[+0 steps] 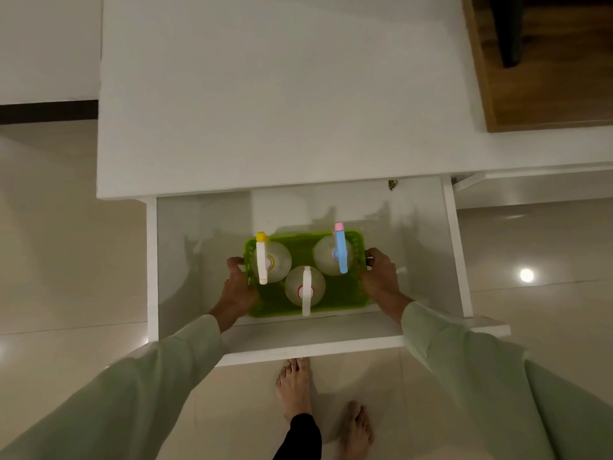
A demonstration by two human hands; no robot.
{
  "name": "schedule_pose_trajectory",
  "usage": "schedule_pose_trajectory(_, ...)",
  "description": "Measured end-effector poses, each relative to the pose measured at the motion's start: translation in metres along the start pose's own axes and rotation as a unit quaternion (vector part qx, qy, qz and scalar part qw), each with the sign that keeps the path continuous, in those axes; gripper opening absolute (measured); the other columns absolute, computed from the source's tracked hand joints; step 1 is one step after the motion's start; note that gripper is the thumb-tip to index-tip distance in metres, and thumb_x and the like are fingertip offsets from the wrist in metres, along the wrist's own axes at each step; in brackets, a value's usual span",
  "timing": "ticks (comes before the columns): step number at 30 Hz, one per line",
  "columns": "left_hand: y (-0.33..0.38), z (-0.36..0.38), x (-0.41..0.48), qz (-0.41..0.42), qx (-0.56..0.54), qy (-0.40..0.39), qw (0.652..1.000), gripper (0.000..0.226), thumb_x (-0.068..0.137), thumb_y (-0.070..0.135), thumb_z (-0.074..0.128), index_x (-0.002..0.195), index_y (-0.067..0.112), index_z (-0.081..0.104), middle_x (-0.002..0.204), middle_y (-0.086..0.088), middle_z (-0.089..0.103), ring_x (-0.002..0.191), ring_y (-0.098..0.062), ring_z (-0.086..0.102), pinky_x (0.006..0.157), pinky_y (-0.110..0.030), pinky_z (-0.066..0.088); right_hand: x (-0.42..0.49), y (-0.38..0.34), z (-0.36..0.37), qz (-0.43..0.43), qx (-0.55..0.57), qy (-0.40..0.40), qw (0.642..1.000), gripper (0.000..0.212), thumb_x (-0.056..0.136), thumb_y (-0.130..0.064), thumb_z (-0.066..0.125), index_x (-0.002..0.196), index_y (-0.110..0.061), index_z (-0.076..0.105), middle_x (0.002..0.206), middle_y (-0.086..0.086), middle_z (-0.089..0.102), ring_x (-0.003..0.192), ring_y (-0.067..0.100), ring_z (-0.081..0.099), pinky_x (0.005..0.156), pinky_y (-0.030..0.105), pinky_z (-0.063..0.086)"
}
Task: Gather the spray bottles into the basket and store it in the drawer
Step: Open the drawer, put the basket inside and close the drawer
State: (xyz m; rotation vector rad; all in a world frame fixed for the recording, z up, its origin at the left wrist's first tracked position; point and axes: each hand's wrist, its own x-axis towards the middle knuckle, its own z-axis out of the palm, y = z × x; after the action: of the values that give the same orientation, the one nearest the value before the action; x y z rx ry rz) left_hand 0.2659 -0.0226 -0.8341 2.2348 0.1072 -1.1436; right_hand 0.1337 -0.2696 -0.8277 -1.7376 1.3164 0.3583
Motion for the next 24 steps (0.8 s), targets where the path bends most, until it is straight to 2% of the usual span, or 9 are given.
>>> schedule_pose_trajectory(2,-0.002,-0.005,-0.004,-0.007,-0.024,-0.022,0.999,0.078,0.081,-0.011,0.061,0.139,0.016,0.018,0.125,-0.022,0.058,0.09,-0.04,0.065,0.075,-0.051,0.058,-0.003,-0.004,-0.003,0.014,0.008,-0.027,1.0,0.037,0.091,-0.003,0.055,0.127,-0.01,0.06,0.127,0.016,0.068,0.118,0.039,0.06,0.092,0.057,0.055)
schedule_pose_trajectory(5,0.002,-0.013,-0.022,-0.028,-0.071,-0.005,0.997,0.088,0.08,-0.012,0.065,0.146,0.017,0.015,0.142,-0.022,0.045,0.117,-0.048,0.056,0.086,-0.052,0.053,-0.018,-0.011,-0.014,0.035,0.016,-0.043,0.998,0.054,0.093,-0.002,0.053,0.146,-0.008,0.046,0.143,0.016,0.057,0.127,0.037,0.056,0.1,0.051,0.053)
schedule_pose_trajectory(8,0.012,-0.028,-0.063,0.026,-0.011,0.027,0.999,0.076,0.083,-0.012,0.059,0.145,0.015,0.024,0.144,-0.023,0.046,0.123,-0.041,0.054,0.094,-0.044,0.049,-0.055,-0.021,-0.034,-0.005,-0.012,-0.034,0.999,0.052,0.094,-0.007,0.056,0.146,-0.009,0.046,0.145,0.013,0.056,0.13,0.033,0.054,0.1,0.04,0.05)
schedule_pose_trajectory(11,0.02,-0.036,-0.126,0.131,0.061,0.072,0.987,0.053,0.093,0.007,0.059,0.14,0.018,0.037,0.143,-0.013,0.051,0.122,-0.033,0.057,0.096,-0.038,0.049,-0.112,-0.024,-0.051,-0.12,-0.064,-0.006,0.991,0.042,0.099,-0.019,0.058,0.14,-0.011,0.054,0.139,0.009,0.063,0.127,0.03,0.059,0.104,0.042,0.048)
schedule_pose_trajectory(13,0.024,-0.031,-0.167,0.185,0.101,0.074,0.975,0.042,0.099,0.028,0.053,0.139,0.023,0.04,0.142,-0.005,0.053,0.123,-0.024,0.057,0.101,-0.04,0.049,-0.152,-0.019,-0.059,-0.219,-0.114,-0.01,0.969,0.044,0.102,-0.031,0.053,0.143,-0.015,0.053,0.141,0.003,0.062,0.128,0.022,0.058,0.105,0.036,0.046)
schedule_pose_trajectory(15,0.023,-0.021,-0.196,0.226,0.167,0.043,0.959,0.043,0.1,0.043,0.045,0.139,0.027,0.042,0.141,0.001,0.055,0.125,-0.019,0.056,0.106,-0.038,0.044,-0.18,-0.008,-0.062,-0.292,-0.191,-0.076,0.934,0.049,0.104,-0.041,0.047,0.147,-0.019,0.048,0.146,-0.001,0.057,0.132,0.017,0.053,0.109,0.035,0.041)
schedule_pose_trajectory(18,0.014,-0.007,-0.208,0.287,0.329,0.037,0.899,0.046,0.095,0.042,0.058,0.136,0.022,0.054,0.137,0.001,0.061,0.129,-0.021,0.056,0.112,-0.04,0.04,-0.19,0.01,-0.062,-0.372,-0.339,-0.126,0.855,0.047,0.104,-0.037,0.046,0.149,-0.021,0.047,0.148,-0.003,0.054,0.135,0.018,0.05,0.115,0.036,0.034)
schedule_pose_trajectory(21,0.015,-0.004,-0.199,0.299,0.371,0.063,0.877,0.043,0.076,0.017,0.082,0.117,0.019,0.07,0.114,-0.001,0.075,0.106,-0.023,0.072,0.093,-0.041,0.055,-0.181,0.011,-0.058,-0.41,-0.371,-0.06,0.831,0.048,0.08,-0.001,0.072,0.125,-0.016,0.069,0.119,0.001,0.073,0.105,0.025,0.07,0.092,0.041,0.055)
schedule_pose_trajectory(24,0.018,-0.006,-0.186,0.302,0.385,0.07,0.869,0.048,0.07,0.001,0.082,0.112,0.02,0.073,0.106,0.002,0.077,0.095,-0.02,0.075,0.085,-0.036,0.058,-0.174,0.007,-0.053,-0.433,-0.429,-0.007,0.793,0.057,0.05,0.008,0.073,0.102,-0.016,0.075,0.089,-0.002,0.074,0.072,0.023,0.067,0.063,0.037,0.055)
